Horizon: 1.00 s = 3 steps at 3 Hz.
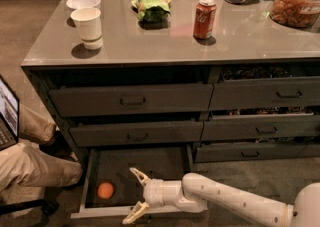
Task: Pick orange from bottom drawer and place on counter
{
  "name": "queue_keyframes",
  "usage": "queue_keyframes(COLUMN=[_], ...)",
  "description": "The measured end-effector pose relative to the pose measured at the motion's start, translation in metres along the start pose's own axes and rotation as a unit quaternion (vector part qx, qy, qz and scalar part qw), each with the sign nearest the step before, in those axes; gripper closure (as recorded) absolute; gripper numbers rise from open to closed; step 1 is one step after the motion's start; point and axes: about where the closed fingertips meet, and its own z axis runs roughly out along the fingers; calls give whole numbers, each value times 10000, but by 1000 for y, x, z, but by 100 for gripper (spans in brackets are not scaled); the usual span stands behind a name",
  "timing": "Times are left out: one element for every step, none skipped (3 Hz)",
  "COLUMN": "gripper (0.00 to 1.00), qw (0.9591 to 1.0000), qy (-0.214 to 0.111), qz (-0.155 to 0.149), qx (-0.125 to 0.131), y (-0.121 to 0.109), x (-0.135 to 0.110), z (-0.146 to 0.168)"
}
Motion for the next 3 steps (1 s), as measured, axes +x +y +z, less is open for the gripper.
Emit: queue_keyframes(gripper=[0,0,0], qw=[10000,9999,9992], qy=[0,49,150], qz=[0,33,68], qx=[0,108,362], y=[0,-3,-18], x=[0,2,19], z=[0,3,24])
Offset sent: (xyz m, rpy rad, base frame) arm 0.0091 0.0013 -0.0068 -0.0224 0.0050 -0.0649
